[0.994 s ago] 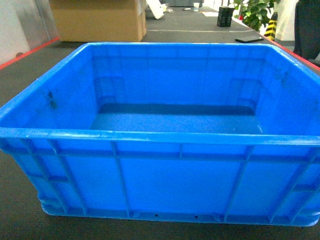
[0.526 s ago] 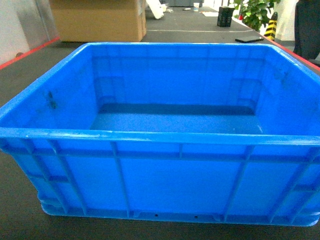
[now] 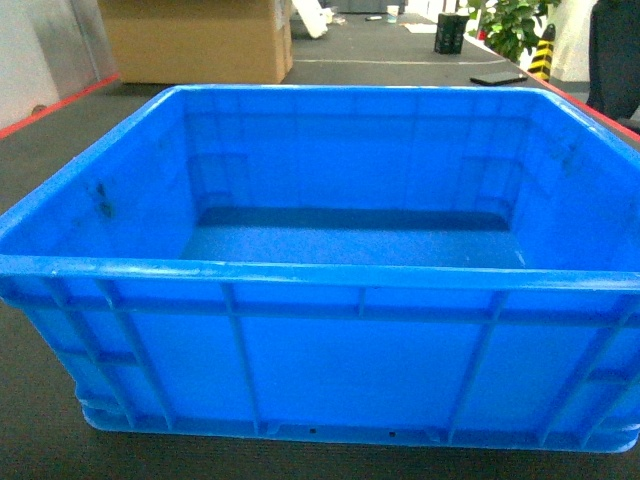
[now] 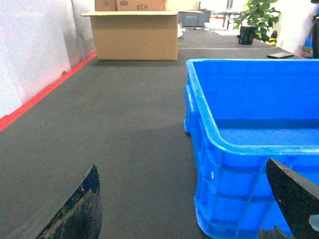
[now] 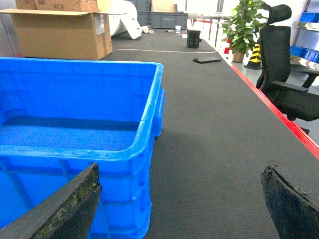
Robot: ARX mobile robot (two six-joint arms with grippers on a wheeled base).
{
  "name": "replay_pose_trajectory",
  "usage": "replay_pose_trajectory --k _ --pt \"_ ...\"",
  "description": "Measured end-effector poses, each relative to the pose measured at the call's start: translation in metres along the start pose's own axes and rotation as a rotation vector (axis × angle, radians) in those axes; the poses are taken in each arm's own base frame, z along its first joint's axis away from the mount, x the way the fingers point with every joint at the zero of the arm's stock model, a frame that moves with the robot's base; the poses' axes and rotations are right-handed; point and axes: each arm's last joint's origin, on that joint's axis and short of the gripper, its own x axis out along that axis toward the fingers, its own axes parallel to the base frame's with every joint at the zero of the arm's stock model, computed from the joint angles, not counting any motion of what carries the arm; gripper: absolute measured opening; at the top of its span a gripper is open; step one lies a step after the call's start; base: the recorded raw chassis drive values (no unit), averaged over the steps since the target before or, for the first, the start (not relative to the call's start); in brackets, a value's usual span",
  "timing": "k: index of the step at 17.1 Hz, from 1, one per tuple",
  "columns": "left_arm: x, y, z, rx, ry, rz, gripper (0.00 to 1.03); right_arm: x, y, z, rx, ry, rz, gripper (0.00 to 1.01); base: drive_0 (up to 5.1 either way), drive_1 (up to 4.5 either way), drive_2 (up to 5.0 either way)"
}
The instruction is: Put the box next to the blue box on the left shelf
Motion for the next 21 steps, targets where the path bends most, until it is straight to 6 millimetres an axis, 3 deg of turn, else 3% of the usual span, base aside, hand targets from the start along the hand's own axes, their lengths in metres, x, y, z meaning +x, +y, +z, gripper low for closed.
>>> replay_pose_trajectory --k 15,17,19,21 --pt "0.0 0.0 -0.001 -0.001 0.017 0.01 0.98 0.0 0.0 0.0 0.0 0.0 0.0 0.98 0.0 0.0 0.0" --pt "0.002 -0.004 -0.004 0.011 0.168 0.174 0.98 0.003 0.005 -0.005 -0.024 0.117 -0.152 0.98 0.0 0.0 0.0" --pt "0.004 -0.001 0.0 -0.001 0.133 0.264 0.98 0.006 0.008 -0.007 -0.066 0.158 -0.362 0.98 0.0 0.0 0.0" --pt "0.014 -0.005 0.011 -0.014 0.112 0.233 0.98 0.017 0.009 0.015 -0.015 0.104 -0.398 0.98 0.0 0.0 0.0"
